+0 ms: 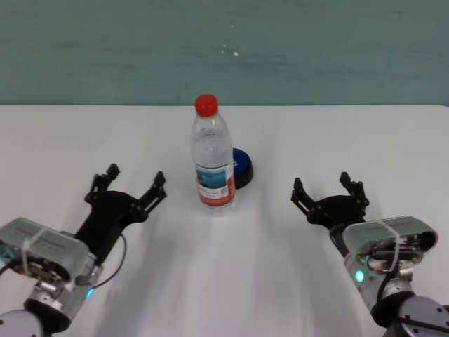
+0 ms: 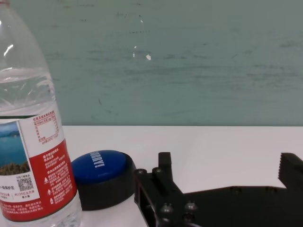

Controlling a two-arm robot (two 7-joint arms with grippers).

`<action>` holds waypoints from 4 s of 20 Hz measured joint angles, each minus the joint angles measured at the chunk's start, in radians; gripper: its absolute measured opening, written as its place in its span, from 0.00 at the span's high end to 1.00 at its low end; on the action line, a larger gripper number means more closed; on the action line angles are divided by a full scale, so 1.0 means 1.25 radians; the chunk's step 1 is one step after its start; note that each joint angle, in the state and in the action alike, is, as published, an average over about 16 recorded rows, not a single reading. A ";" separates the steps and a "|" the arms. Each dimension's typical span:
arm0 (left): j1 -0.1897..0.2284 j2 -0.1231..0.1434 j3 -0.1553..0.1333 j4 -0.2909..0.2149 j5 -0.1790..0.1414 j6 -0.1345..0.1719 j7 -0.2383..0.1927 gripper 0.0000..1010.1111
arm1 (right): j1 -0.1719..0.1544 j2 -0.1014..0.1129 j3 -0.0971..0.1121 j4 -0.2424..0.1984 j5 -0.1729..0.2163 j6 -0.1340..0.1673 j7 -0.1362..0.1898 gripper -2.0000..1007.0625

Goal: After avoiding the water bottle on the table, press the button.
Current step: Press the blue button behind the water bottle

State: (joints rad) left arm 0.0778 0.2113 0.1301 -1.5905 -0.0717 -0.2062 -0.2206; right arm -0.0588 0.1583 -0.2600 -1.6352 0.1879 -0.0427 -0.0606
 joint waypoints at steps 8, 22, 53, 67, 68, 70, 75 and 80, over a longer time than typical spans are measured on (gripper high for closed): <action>0.015 0.002 0.010 -0.012 -0.008 0.002 -0.005 0.00 | 0.000 0.000 0.000 0.000 0.000 0.000 0.000 0.00; 0.024 0.012 0.018 -0.017 -0.016 -0.005 -0.016 0.00 | 0.000 0.000 0.000 0.000 0.000 0.000 0.000 0.00; 0.023 0.011 0.018 -0.016 -0.014 -0.005 -0.015 0.00 | 0.052 -0.014 0.039 0.016 0.000 0.073 0.076 0.00; 0.023 0.011 0.018 -0.016 -0.014 -0.005 -0.015 0.00 | 0.143 -0.027 0.061 0.076 -0.006 0.113 0.146 0.00; 0.023 0.011 0.018 -0.016 -0.014 -0.005 -0.015 0.00 | 0.149 -0.027 0.061 0.081 -0.007 0.114 0.150 0.00; 0.023 0.011 0.018 -0.016 -0.014 -0.005 -0.015 0.00 | 0.161 -0.029 0.061 0.092 -0.009 0.115 0.156 0.00; 0.023 0.011 0.018 -0.016 -0.014 -0.005 -0.015 0.00 | 0.192 -0.034 0.056 0.122 -0.012 0.117 0.170 0.00; 0.023 0.011 0.018 -0.016 -0.014 -0.005 -0.015 0.00 | 0.219 -0.038 0.049 0.153 -0.014 0.115 0.181 0.00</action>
State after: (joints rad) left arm 0.1070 0.2253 0.1526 -1.6110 -0.0897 -0.2124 -0.2398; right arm 0.2152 0.1102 -0.1993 -1.4433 0.1705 0.1009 0.1653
